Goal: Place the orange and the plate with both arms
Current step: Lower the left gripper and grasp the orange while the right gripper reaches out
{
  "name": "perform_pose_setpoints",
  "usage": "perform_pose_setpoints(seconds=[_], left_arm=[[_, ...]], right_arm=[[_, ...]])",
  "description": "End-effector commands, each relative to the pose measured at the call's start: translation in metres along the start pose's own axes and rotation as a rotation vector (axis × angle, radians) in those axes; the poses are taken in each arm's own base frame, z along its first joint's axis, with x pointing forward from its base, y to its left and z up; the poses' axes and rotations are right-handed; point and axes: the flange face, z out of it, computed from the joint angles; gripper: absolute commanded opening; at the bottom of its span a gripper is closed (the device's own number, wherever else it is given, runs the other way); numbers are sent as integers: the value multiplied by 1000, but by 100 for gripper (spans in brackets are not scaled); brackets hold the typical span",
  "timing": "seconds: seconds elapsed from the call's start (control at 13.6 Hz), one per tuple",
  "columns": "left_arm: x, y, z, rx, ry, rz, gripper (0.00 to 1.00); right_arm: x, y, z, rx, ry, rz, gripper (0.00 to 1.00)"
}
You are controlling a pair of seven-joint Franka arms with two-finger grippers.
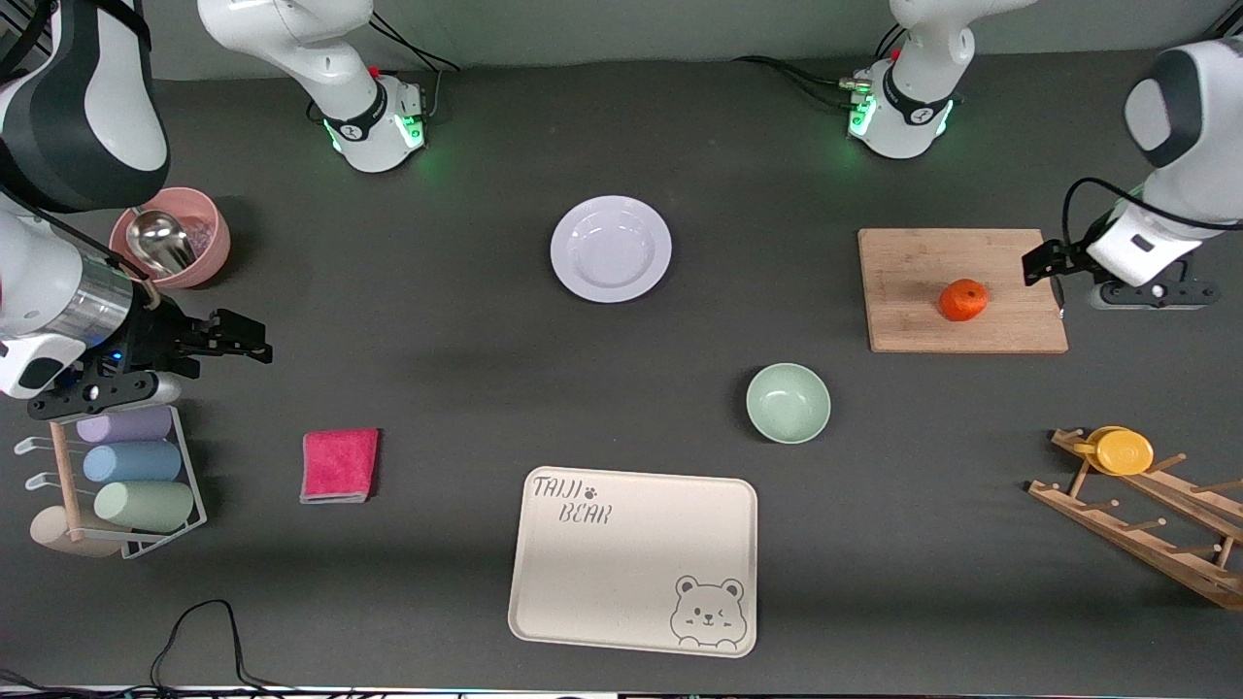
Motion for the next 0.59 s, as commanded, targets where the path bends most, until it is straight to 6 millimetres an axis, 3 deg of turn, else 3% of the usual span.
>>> perform_pose_setpoints(seconds=[0.0,0.22,0.51], left_arm=[[-28,8,41,16,62,-38,100],[-43,14,90,8,96,-54,100],[-42,21,127,-10,81,-82,100]], right_arm=[[1,4,3,6,8,-5,100],[3,7,9,5,0,1,100],[10,12,34,0,-5,8,100]])
